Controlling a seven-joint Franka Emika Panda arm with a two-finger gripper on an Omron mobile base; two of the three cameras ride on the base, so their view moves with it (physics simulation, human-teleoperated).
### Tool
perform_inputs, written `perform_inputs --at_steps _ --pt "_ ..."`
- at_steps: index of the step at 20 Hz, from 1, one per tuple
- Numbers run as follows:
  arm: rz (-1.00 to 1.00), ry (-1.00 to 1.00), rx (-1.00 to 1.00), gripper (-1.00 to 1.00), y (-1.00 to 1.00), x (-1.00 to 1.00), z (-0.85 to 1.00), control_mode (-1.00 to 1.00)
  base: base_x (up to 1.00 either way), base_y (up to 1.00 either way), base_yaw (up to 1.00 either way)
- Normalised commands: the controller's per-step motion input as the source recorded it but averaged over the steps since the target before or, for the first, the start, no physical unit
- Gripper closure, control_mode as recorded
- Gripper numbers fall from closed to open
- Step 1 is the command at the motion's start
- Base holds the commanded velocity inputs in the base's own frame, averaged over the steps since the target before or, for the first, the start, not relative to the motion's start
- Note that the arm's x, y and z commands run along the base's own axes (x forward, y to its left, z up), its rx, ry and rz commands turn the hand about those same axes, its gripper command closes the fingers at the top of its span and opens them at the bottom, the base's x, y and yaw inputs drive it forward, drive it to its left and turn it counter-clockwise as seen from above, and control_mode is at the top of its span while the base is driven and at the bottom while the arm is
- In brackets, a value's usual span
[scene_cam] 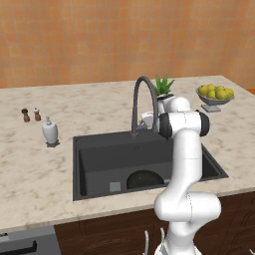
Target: Pick the pan and sponge and place them into the sink. Then turn on the water.
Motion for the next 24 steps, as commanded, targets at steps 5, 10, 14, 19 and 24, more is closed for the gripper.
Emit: perform_inputs --at_steps 5,10,14,19,24 --pt "0.0 0.05 0.02 1.0 -0.17 0.19 -0.03 -1.0 0.0 0.0 0.0" --pt "-0.02 0.04 0.12 1.0 -0.23 0.26 -0.18 -1.0 0.0 0.0 0.0" --pt "-0.07 0.04 0.16 1.0 -0.28 0.21 -0.21 -1.0 0.0 0.0 0.0" --pt "-0.14 0.14 0.11 1.0 -0.3 0.18 -0.24 -1.0 0.0 0.0 0.0" --pt "-0.14 0.31 0.05 1.0 -0.44 0.29 -0.37 -1.0 0.0 0.0 0.0"
